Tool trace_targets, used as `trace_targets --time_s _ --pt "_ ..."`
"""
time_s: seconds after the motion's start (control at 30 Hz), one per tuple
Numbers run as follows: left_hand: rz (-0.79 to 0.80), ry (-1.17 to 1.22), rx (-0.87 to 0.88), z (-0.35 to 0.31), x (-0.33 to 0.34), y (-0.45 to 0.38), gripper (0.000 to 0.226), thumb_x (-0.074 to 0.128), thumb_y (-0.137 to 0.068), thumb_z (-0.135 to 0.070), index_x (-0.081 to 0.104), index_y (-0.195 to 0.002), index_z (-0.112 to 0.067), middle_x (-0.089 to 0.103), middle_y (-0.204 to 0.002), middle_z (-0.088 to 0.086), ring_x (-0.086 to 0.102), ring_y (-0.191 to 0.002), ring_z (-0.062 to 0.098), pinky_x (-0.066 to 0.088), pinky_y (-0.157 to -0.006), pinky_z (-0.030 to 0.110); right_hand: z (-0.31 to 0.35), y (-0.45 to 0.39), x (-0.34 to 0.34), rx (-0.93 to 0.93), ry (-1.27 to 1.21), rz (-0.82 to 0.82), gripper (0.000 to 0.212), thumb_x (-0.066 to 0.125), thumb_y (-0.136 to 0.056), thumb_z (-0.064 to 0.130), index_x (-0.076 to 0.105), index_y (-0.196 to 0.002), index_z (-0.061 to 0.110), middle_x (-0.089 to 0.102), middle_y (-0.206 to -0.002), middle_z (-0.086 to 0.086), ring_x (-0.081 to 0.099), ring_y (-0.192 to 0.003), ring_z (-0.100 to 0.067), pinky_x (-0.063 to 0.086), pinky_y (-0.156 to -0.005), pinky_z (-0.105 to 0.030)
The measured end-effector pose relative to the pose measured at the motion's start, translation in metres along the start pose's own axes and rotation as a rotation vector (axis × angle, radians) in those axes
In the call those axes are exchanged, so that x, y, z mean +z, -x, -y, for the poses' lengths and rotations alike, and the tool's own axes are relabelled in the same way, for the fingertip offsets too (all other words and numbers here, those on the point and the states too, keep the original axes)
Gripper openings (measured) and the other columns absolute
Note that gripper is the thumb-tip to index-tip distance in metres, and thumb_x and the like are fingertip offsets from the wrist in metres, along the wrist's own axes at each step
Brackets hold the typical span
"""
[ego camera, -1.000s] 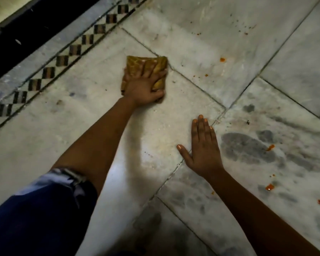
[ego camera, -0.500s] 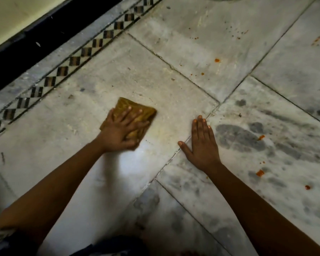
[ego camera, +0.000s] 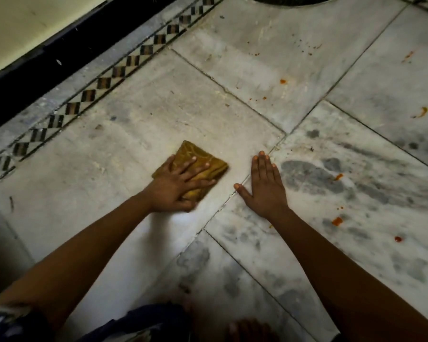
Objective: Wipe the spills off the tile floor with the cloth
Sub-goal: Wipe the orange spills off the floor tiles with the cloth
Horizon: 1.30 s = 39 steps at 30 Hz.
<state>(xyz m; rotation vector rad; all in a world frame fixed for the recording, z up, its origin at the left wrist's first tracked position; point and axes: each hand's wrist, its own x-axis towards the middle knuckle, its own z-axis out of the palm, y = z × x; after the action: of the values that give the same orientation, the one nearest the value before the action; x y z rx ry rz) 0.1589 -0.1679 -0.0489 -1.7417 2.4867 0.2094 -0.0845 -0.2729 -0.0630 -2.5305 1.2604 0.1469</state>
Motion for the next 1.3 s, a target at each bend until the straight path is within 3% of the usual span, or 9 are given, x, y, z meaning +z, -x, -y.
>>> trace_targets --time_s 0.2,0.3,0.43,0.6,0.7,0.8,1.03,1.2,1.3 --pt "0.116 0.128 -0.452 0.023 -0.031 -0.019 0.076 0.032 -0.074 -0.064 0.013 -0.145 -0.043 0.011 -0.158 -0.001 0.013 -0.144 0.026 0.034 -0.1 0.05 0.004 -0.001 -0.014 0.029 -0.025 0.084 0.084 0.022 -0.093 0.061 -0.007 -0.147 0.003 -0.012 -0.156 -0.015 -0.01 -0.145 -0.024 -0.009 -0.114 -0.032" --pt "0.109 0.093 -0.433 0.009 -0.044 -0.029 0.068 0.055 -0.086 -0.039 0.022 -0.145 -0.037 0.02 -0.156 0.003 0.026 -0.139 0.027 0.047 -0.085 0.043 0.007 0.001 -0.024 0.061 -0.086 0.113 0.082 0.029 -0.095 0.055 -0.007 -0.148 0.004 -0.011 -0.157 -0.013 -0.011 -0.144 -0.022 -0.009 -0.114 -0.032" --pt "0.072 0.099 -0.383 -0.021 -0.043 -0.002 0.067 0.057 -0.08 -0.044 0.031 -0.141 -0.04 0.039 -0.146 0.001 0.049 -0.123 0.028 0.048 -0.079 0.036 0.003 0.009 -0.041 0.045 -0.147 0.087 0.08 0.029 -0.095 0.054 -0.007 -0.148 0.005 -0.012 -0.157 -0.012 -0.011 -0.144 -0.02 -0.01 -0.114 -0.031" --pt "-0.264 0.845 -0.659 -0.047 -0.057 0.004 0.075 0.051 -0.058 -0.049 0.042 -0.132 -0.043 0.059 -0.118 -0.004 0.058 -0.104 0.019 0.043 -0.077 0.023 -0.012 0.018 -0.066 -0.054 -0.172 0.107 0.079 0.03 -0.096 0.053 -0.008 -0.148 0.007 -0.013 -0.157 -0.009 -0.011 -0.144 -0.019 -0.008 -0.114 -0.03" --pt "-0.445 1.155 -0.683 -0.046 -0.082 -0.013 0.063 0.064 -0.074 -0.02 0.046 -0.134 -0.03 0.053 -0.128 -0.001 0.053 -0.114 0.015 0.043 -0.087 0.02 -0.021 0.022 -0.083 -0.111 -0.116 0.068 0.081 0.023 -0.094 0.059 -0.007 -0.148 0.007 -0.013 -0.157 -0.009 -0.011 -0.144 -0.018 -0.011 -0.112 -0.027" --pt "-0.524 1.325 -0.715 -0.043 -0.114 -0.038 0.057 0.055 -0.087 -0.001 0.043 -0.136 -0.028 0.048 -0.134 0.004 0.052 -0.116 0.02 0.047 -0.083 0.021 -0.032 0.018 -0.098 -0.093 -0.088 0.006 0.087 0.011 -0.082 0.06 -0.007 -0.148 0.007 -0.012 -0.157 -0.009 -0.011 -0.144 -0.017 -0.012 -0.112 -0.026" --pt "-0.513 1.484 -0.842 -0.038 -0.179 -0.091 0.065 0.055 -0.091 -0.014 0.026 -0.143 -0.039 0.043 -0.128 0.003 0.056 -0.102 0.024 0.052 -0.078 0.034 -0.055 0.011 -0.123 -0.135 -0.044 -0.025 0.121 -0.034 -0.053 0.079 -0.008 -0.148 0.008 -0.012 -0.157 -0.01 -0.012 -0.144 -0.02 -0.018 -0.107 -0.024" --pt "-0.434 1.562 -0.899 -0.02 -0.194 -0.116 0.068 0.059 -0.087 -0.022 0.023 -0.144 -0.033 0.048 -0.129 0.008 0.058 -0.101 0.026 0.052 -0.07 0.032 -0.063 0.001 -0.133 -0.094 -0.086 -0.017 0.129 -0.036 -0.046 0.081 -0.009 -0.148 0.006 -0.013 -0.156 -0.011 -0.012 -0.144 -0.02 -0.015 -0.109 -0.026" --pt "-0.468 1.629 -0.902 -0.001 -0.187 -0.126 0.064 0.058 -0.088 -0.022 0.025 -0.143 -0.028 0.051 -0.124 0.009 0.058 -0.103 0.026 0.052 -0.074 0.033 -0.065 -0.015 -0.138 -0.048 -0.075 -0.058 0.118 -0.023 -0.058 0.083 -0.01 -0.147 0.006 -0.013 -0.156 -0.011 -0.011 -0.144 -0.019 -0.014 -0.11 -0.025"
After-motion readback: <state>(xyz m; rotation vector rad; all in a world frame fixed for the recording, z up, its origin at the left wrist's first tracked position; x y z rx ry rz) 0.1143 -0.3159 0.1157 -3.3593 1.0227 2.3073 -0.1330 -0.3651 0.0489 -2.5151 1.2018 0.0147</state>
